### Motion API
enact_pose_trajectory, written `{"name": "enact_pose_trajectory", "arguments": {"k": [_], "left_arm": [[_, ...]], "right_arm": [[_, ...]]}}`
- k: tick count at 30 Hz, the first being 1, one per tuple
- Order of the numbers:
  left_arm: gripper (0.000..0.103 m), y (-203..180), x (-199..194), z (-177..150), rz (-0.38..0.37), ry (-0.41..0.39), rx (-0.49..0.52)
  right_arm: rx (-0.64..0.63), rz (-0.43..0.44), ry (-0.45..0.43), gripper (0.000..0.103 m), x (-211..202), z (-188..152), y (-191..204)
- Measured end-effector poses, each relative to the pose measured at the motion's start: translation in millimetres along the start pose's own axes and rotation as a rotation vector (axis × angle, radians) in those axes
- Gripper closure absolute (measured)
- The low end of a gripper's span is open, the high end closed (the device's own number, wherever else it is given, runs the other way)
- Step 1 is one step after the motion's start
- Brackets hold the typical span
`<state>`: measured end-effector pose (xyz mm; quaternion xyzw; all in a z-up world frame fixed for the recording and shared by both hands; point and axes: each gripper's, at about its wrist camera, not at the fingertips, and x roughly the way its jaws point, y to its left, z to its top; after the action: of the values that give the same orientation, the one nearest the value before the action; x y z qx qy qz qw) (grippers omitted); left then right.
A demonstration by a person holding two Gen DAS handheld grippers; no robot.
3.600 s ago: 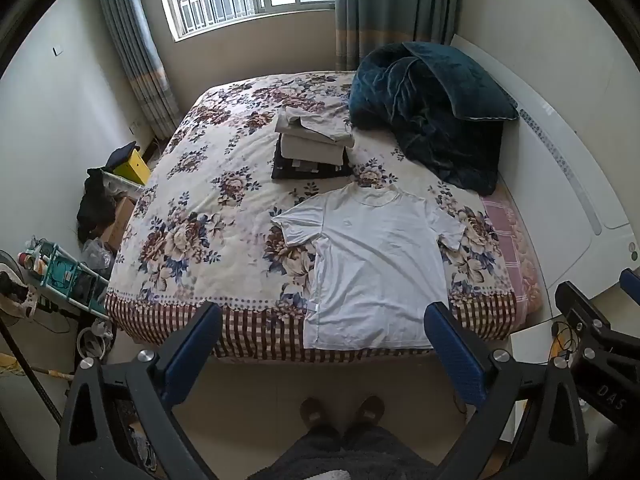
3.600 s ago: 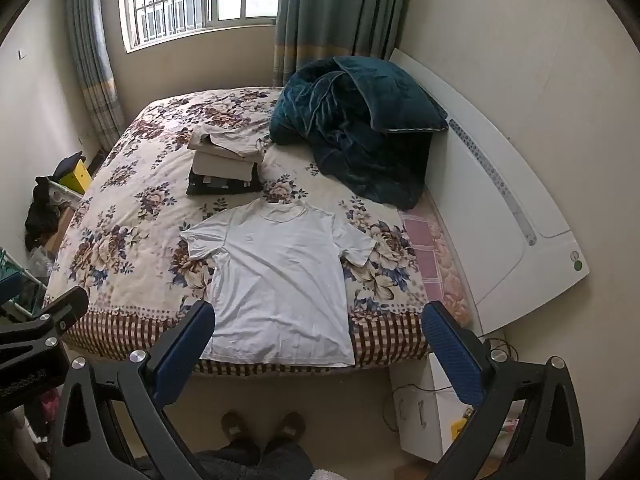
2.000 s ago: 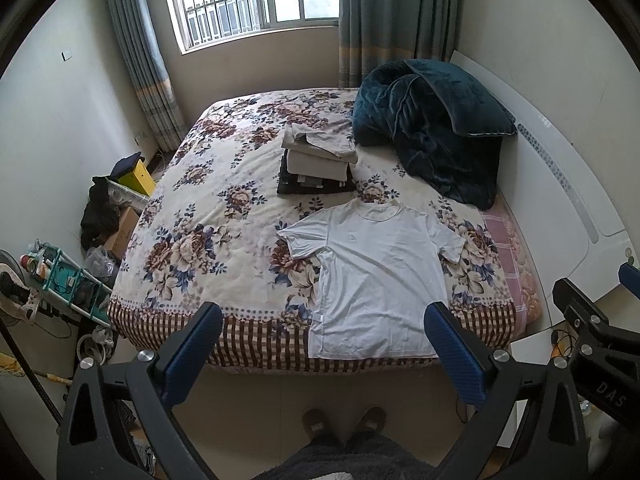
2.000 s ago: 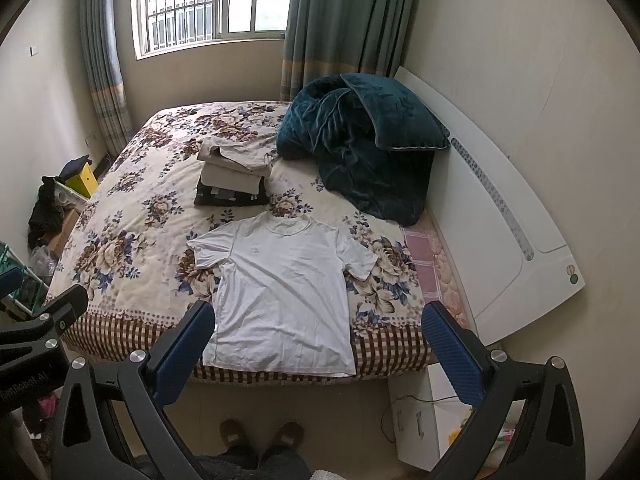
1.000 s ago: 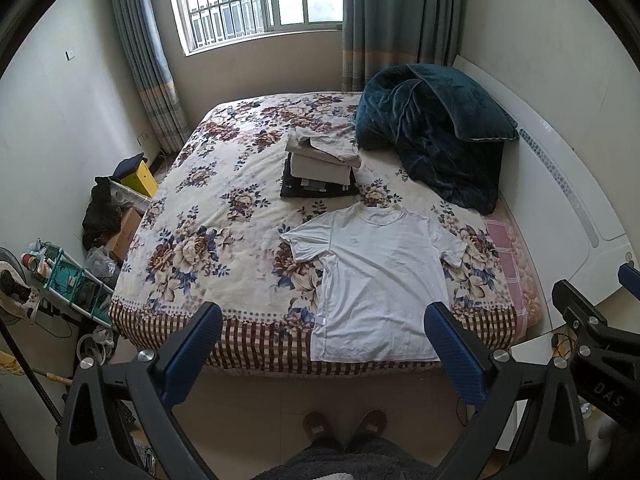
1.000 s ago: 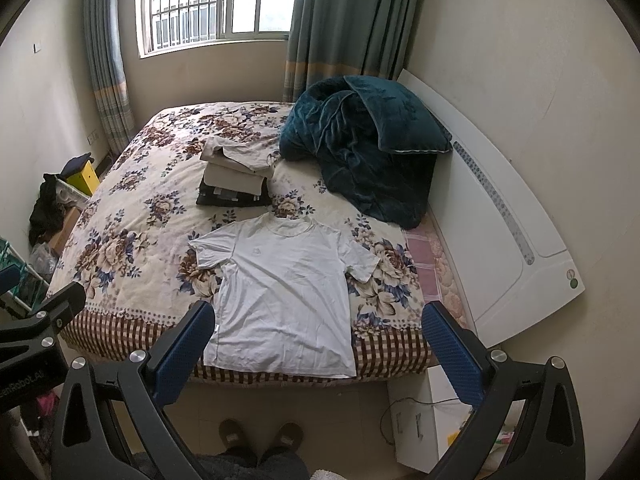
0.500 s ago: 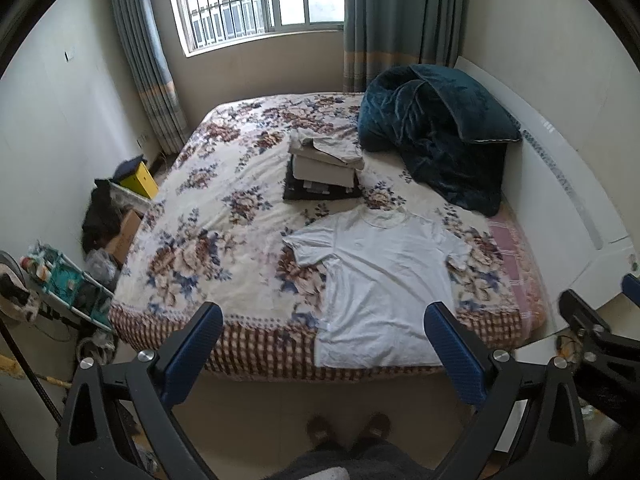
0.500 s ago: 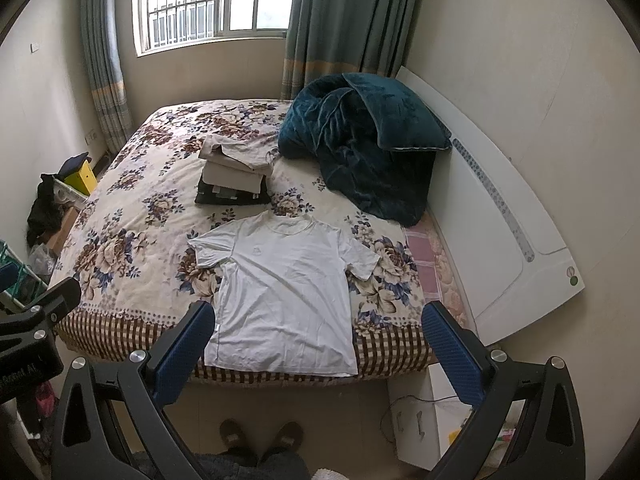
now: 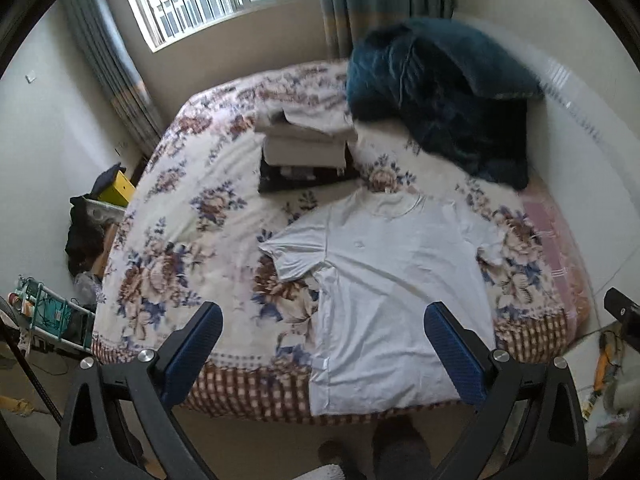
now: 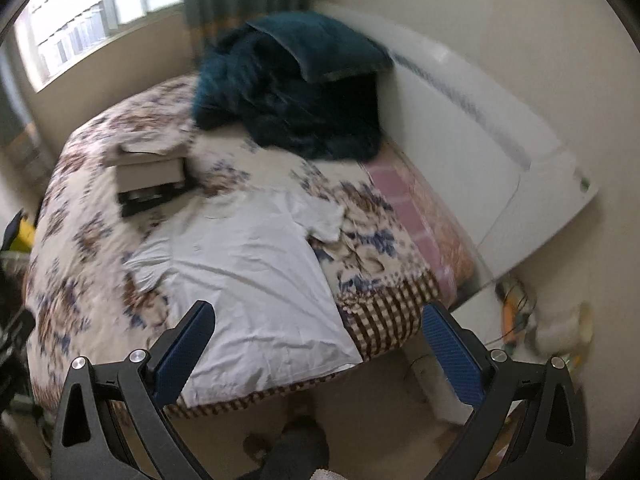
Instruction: Fold small clothes
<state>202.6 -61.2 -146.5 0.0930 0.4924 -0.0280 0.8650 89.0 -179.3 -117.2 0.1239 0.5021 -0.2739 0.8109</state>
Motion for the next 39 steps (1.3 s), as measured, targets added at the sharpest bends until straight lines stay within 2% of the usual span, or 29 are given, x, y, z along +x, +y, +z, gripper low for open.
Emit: {"name": "enact_pose_trajectory", "arguments": {"k": [7,12,14,15,18,20,23,26,28,31,33,34,36,38,39], "left_arm": [[0.0,-69.7,162.5,40.9,0.09,0.122,0.016],[0.0,-100.8,274.1,46.1,0.102,0.25,-0.004],[0.0,-110.2,307.5,43.9,0.12,0.284,0.007],[0.0,-115.2,323.8,41.3,0.13,0.303,0.014],[0.0,-127.4,371.5,33.9,0.139,0.365,0.025],[0.0,-133.4,398.5,31.2,0.14,0.396,0.026],[0.0,-137.3,429.0,24.1,0.143,0.442,0.018],[0.0,-141.6,450.0,26.8,0.139,0.474,-0.004],[0.0,-141.5,460.2,27.2,0.135,0.488,-0.02],[0.0,-144.1,469.4,31.8,0.13,0.493,-0.031],[0.0,-141.8,470.7,35.1,0.128,0.49,-0.04],[0.0,-139.5,470.0,37.3,0.126,0.486,-0.049],[0.0,-133.1,468.3,40.4,0.124,0.478,-0.063],[0.0,-124.1,464.8,43.8,0.127,0.463,-0.084],[0.0,-118.4,464.1,44.9,0.129,0.457,-0.092]], "right_arm": [[0.119,-0.022,0.152,0.0,228.9,60.0,-20.1],[0.173,-0.018,0.284,0.0,391.9,91.8,-33.7],[0.199,-0.023,0.329,0.0,428.9,88.9,-34.6],[0.228,-0.023,0.361,0.0,460.7,91.7,-38.8],[0.309,-0.011,0.438,0.0,512.2,85.9,-48.6],[0.398,0.019,0.495,0.0,549.2,79.0,-59.7],[0.595,0.087,0.582,0.001,598.1,59.7,-77.1],[0.763,0.144,0.6,0.003,624.8,45.5,-84.1],[0.857,0.186,0.582,0.009,638.6,40.7,-83.0],[0.93,0.204,0.544,0.026,651.9,39.6,-74.5],[0.95,0.193,0.512,0.052,656.4,42.7,-66.9],[0.955,0.178,0.497,0.06,656.5,44.7,-62.4],[0.943,0.141,0.44,0.093,651.0,52.8,-52.1],[0.88,0.104,0.382,0.095,642.1,73.0,-40.4],[0.807,0.08,0.336,0.096,632.8,85.4,-27.1]]}}
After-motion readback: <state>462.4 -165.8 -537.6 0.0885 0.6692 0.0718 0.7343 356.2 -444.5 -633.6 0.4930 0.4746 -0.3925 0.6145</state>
